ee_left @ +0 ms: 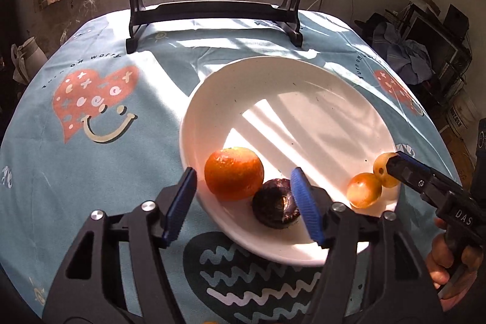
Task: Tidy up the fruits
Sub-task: 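Lower both fruits onto the white plate and open both grippers, then grasp a yellow tomato with the right gripper while the left gripper grasps an orange fruit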
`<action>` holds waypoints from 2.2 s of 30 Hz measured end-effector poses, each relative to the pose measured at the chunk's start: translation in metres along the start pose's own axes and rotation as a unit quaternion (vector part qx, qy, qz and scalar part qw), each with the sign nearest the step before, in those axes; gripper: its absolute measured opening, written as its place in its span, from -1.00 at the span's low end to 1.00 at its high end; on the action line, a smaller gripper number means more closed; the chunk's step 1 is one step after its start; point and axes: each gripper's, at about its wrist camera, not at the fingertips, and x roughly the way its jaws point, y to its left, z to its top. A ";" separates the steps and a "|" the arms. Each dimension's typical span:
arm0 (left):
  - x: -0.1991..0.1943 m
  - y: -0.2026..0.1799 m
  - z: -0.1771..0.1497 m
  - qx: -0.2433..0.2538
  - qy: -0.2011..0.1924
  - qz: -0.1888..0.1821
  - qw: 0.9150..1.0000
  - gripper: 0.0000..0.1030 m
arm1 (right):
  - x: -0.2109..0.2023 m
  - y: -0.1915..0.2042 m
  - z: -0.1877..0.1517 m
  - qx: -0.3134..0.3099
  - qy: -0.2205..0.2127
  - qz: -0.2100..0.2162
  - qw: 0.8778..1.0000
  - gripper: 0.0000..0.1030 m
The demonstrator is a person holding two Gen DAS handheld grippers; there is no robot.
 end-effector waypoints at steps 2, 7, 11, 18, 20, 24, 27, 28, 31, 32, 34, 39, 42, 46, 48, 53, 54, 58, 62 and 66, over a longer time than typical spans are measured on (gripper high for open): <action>-0.022 -0.001 -0.005 0.007 -0.029 0.009 1.000 0.69 | -0.008 0.001 -0.001 0.003 -0.005 0.014 1.000 0.11; -0.059 0.003 -0.032 0.013 -0.072 0.042 0.996 0.93 | -0.021 0.011 -0.009 -0.001 0.001 0.035 0.999 0.11; -0.071 0.010 -0.053 0.028 -0.074 0.066 0.995 0.93 | -0.024 0.023 -0.014 -0.025 0.003 0.036 0.999 0.11; -0.085 0.038 -0.059 -0.029 -0.074 0.050 0.996 0.93 | -0.037 0.033 -0.034 -0.041 0.000 0.034 0.999 0.11; -0.085 0.044 -0.060 -0.045 -0.066 0.038 0.996 0.93 | -0.046 0.038 -0.049 -0.046 0.001 0.031 0.998 0.11; -0.090 0.043 -0.062 -0.044 -0.068 0.035 0.996 0.93 | -0.087 0.053 -0.088 -0.039 -0.007 0.046 0.998 0.11; -0.095 0.040 -0.064 -0.041 -0.068 0.019 0.997 0.93 | -0.120 0.070 -0.123 -0.062 -0.013 0.035 0.997 0.11; -0.096 0.039 -0.064 -0.040 -0.068 0.015 0.997 0.93 | -0.127 0.075 -0.135 -0.073 -0.013 0.023 0.997 0.11; -0.099 0.039 -0.064 -0.039 -0.070 0.009 0.997 0.93 | -0.135 0.091 -0.168 -0.110 -0.006 -0.010 0.994 0.11; -0.100 0.039 -0.065 -0.040 -0.070 0.006 0.997 0.93 | -0.134 0.096 -0.175 -0.123 -0.001 -0.023 0.992 0.11; -0.100 0.041 -0.067 -0.042 -0.068 0.004 0.997 0.93 | -0.131 0.101 -0.187 -0.141 0.004 -0.045 0.989 0.09; -0.099 0.045 -0.070 -0.040 -0.065 0.005 0.997 0.93 | -0.114 0.099 -0.197 -0.142 0.025 -0.069 0.987 -0.06; -0.097 0.051 -0.073 -0.047 -0.060 0.002 0.997 0.93 | -0.103 0.094 -0.200 -0.125 0.045 -0.066 0.989 -0.14; -0.097 0.061 -0.076 -0.062 -0.055 -0.004 0.997 0.93 | -0.103 0.091 -0.201 -0.115 0.045 -0.053 0.991 -0.26; -0.106 0.066 -0.079 -0.065 -0.066 -0.006 0.996 0.93 | -0.103 0.091 -0.202 -0.114 0.043 -0.053 0.991 -0.26; -0.128 0.105 -0.102 -0.066 -0.091 -0.043 0.993 0.93 | -0.102 0.082 -0.198 -0.090 0.053 -0.026 0.994 -0.26; -0.131 0.117 -0.109 -0.070 -0.089 -0.054 0.992 0.93 | -0.102 0.079 -0.197 -0.079 0.056 -0.017 0.995 -0.26; -0.138 0.144 -0.132 -0.059 -0.076 -0.002 0.995 0.88 | -0.102 0.078 -0.197 -0.072 0.058 -0.010 0.996 -0.26; -0.136 0.136 -0.150 -0.014 -0.059 -0.006 0.998 0.79 | -0.101 0.079 -0.197 -0.073 0.058 -0.011 0.996 -0.26; -0.125 0.116 -0.161 0.037 -0.042 -0.002 0.998 0.58 | -0.102 0.079 -0.197 -0.073 0.057 -0.011 0.996 -0.26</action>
